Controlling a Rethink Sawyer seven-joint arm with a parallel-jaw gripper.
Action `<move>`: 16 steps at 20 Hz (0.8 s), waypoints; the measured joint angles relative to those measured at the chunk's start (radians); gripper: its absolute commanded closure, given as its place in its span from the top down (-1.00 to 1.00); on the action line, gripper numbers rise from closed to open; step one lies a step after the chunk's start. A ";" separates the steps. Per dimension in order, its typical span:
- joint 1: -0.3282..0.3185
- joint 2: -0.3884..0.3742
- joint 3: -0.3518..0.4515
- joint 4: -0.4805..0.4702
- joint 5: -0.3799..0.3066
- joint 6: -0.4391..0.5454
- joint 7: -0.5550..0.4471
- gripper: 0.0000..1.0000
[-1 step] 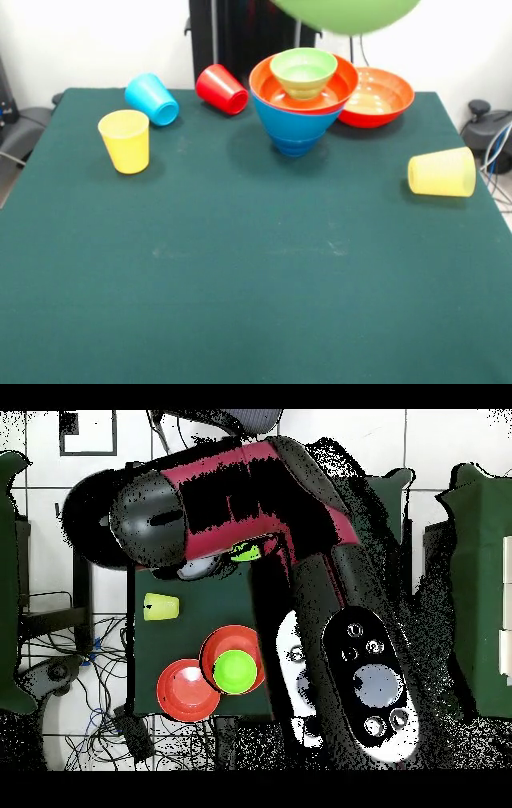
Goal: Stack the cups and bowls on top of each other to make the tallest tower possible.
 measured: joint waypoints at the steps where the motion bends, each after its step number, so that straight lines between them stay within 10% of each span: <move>1: 0.000 -0.009 -0.001 0.005 0.006 0.000 0.000 -1.00; 16: 0.000 -0.172 -0.011 0.044 0.080 0.000 0.000 -1.00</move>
